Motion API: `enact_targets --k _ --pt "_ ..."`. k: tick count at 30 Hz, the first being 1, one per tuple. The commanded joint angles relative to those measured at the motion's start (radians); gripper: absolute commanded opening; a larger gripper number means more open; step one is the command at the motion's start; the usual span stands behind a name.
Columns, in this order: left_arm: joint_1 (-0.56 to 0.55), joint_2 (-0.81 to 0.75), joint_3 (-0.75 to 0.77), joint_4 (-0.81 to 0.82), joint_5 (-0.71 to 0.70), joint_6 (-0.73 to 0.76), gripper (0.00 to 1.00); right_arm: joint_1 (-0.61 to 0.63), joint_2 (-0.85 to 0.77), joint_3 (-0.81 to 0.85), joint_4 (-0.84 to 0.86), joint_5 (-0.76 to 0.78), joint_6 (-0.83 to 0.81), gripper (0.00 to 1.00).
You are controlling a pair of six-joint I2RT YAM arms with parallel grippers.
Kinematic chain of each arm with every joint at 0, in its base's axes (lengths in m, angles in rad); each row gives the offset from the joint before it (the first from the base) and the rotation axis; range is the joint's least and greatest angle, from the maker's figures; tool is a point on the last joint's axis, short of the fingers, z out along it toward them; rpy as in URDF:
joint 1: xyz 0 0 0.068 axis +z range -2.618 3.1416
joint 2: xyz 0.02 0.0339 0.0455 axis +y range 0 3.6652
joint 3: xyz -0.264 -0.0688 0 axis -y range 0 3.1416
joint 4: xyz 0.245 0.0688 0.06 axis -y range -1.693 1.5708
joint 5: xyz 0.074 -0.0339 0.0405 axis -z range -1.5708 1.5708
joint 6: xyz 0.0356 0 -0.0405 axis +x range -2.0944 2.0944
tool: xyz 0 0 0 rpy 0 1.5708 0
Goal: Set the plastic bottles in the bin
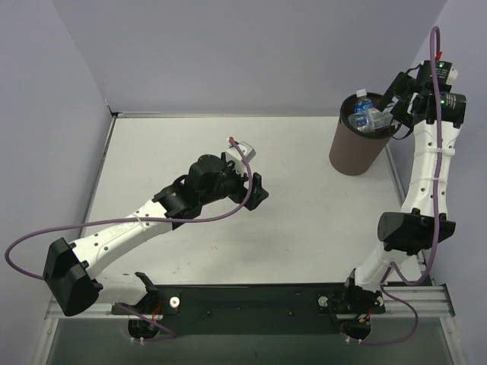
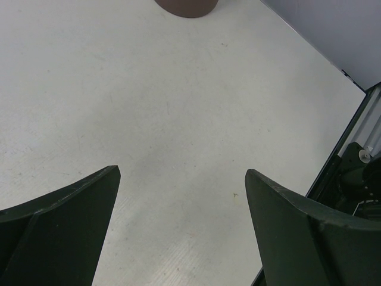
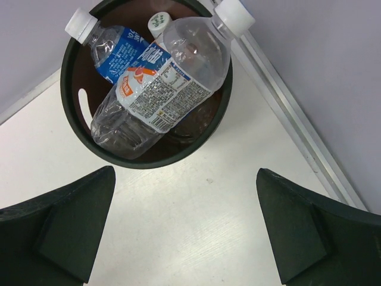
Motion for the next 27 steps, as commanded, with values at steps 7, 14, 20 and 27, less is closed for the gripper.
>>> enact_targets --k 7,14,20,27 --pt "0.003 -0.015 0.058 0.029 0.008 -0.011 0.97 -0.004 -0.093 -0.059 0.033 -0.032 0.027 0.93" --pt "0.02 0.006 0.124 -0.104 -0.046 -0.105 0.97 0.138 -0.367 -0.507 0.194 -0.246 0.091 0.92" --pt "0.058 -0.064 0.08 -0.186 -0.139 -0.22 0.97 0.367 -0.666 -0.913 0.437 -0.276 0.154 1.0" --pt "0.181 -0.285 -0.182 -0.148 -0.114 -0.375 0.97 0.549 -0.846 -1.172 0.429 -0.269 0.127 1.0"
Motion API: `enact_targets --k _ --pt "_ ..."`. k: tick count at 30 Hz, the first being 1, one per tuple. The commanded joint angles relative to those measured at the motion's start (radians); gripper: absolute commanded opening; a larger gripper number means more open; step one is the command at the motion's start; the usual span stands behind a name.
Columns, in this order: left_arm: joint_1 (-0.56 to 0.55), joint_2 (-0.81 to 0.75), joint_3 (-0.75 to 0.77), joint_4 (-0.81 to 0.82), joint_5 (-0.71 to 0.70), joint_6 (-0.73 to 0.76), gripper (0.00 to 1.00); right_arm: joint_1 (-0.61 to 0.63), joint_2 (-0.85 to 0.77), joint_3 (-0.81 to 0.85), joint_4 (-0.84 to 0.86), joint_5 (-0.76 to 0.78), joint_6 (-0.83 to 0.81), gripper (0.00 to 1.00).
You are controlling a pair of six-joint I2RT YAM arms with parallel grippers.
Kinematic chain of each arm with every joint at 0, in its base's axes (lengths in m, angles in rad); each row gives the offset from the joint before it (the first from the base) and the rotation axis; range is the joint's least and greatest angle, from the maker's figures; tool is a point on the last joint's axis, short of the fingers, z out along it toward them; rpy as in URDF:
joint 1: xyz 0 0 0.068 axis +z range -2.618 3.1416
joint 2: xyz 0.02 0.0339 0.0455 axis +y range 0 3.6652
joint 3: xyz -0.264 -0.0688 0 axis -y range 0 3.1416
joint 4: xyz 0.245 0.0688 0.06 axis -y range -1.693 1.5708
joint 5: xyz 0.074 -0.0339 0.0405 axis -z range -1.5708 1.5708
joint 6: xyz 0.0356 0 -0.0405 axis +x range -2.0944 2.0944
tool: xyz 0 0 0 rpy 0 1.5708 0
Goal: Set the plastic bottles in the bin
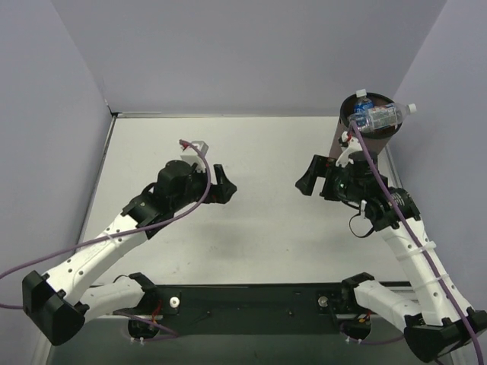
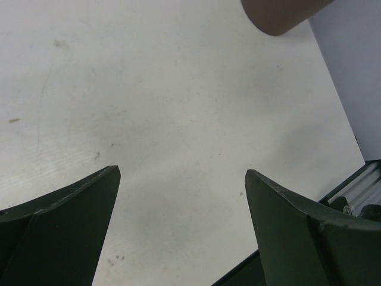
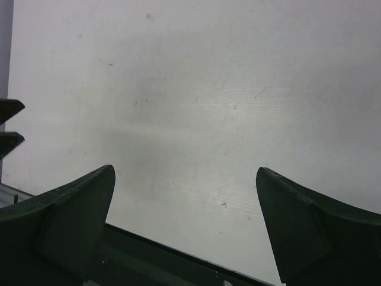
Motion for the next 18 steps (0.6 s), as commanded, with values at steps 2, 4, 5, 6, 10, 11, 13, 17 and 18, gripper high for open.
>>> enact_targets --k 2,4,5,6,10,11,13,17,18 --pt "0.057 -0.213 -0.169 0.029 -0.005 -0.118 0.97 0.034 -0.159 -0.218 0.048 0.011 0.046 1.0" --pt "0.057 -0.255 -0.227 0.016 -0.011 -0.121 0.97 0.034 -0.21 -0.278 0.055 0.022 0.057 1.0" --pt "0.058 -0.285 -0.243 0.005 -0.017 -0.123 0.97 0.034 -0.248 -0.315 0.055 0.028 0.065 1.0" --pt "0.058 -0.298 -0.264 -0.003 -0.021 -0.127 0.98 0.033 -0.267 -0.329 0.052 0.037 0.069 1.0" --pt "0.058 -0.359 -0.303 -0.035 -0.021 -0.135 0.97 0.036 -0.345 -0.377 0.052 0.056 0.077 1.0" --pt "0.058 -0.381 -0.307 -0.037 -0.022 -0.138 0.97 0.033 -0.365 -0.387 0.052 0.059 0.079 1.0" --pt "0.06 -0.402 -0.318 -0.049 -0.024 -0.149 0.97 0.034 -0.379 -0.384 0.046 0.06 0.079 1.0" --pt "0.058 -0.459 -0.32 -0.078 -0.027 -0.15 0.97 0.034 -0.381 -0.354 0.02 0.053 0.1 1.0" --pt "0.058 -0.468 -0.32 -0.083 -0.028 -0.149 0.97 0.034 -0.379 -0.346 0.018 0.051 0.108 1.0"
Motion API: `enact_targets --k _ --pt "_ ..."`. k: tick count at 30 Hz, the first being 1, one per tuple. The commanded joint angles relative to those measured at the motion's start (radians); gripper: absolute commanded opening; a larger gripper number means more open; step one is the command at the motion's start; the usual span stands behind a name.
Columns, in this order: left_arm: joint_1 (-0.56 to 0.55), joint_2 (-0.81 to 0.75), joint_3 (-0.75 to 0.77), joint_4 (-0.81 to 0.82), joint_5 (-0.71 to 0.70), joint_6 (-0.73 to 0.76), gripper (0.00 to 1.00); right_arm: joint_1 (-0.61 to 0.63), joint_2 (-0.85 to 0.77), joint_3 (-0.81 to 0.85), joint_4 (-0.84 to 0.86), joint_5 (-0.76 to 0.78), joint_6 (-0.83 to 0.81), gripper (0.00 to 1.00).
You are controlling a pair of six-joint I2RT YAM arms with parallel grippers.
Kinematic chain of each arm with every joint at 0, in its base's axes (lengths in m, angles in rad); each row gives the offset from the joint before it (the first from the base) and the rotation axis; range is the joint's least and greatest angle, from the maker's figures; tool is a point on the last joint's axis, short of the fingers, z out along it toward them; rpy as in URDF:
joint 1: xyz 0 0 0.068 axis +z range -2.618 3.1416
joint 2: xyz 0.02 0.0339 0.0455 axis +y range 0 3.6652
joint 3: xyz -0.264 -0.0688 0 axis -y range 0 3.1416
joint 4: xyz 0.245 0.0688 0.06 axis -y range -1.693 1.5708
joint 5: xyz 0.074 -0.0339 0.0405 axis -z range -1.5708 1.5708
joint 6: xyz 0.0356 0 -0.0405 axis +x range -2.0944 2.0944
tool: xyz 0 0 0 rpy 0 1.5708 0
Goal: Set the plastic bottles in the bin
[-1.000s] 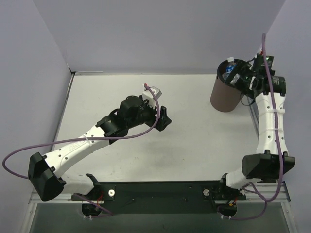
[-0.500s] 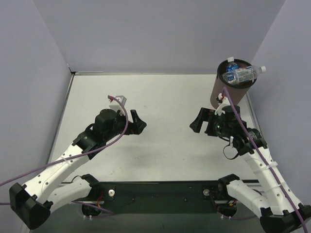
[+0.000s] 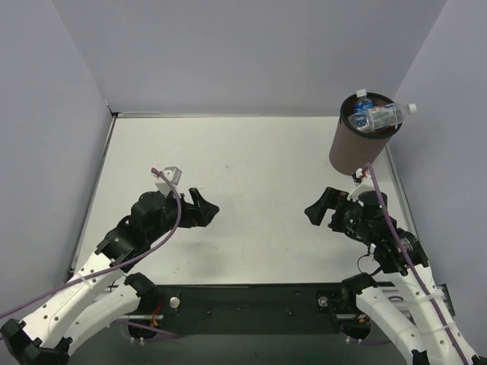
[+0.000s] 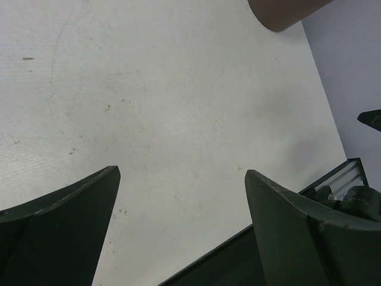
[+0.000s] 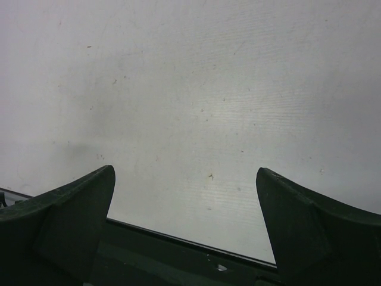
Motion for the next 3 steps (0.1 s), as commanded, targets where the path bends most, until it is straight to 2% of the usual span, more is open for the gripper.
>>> enact_targets --k 1,3 --pt "0.002 -0.067 0.005 -0.025 -0.02 -0.015 0.97 0.0 0.009 0.04 0.001 0.023 0.034 1.0" --pt "0.002 -0.085 0.005 -0.03 -0.025 -0.019 0.98 -0.001 0.009 0.049 -0.008 0.039 0.033 1.0"
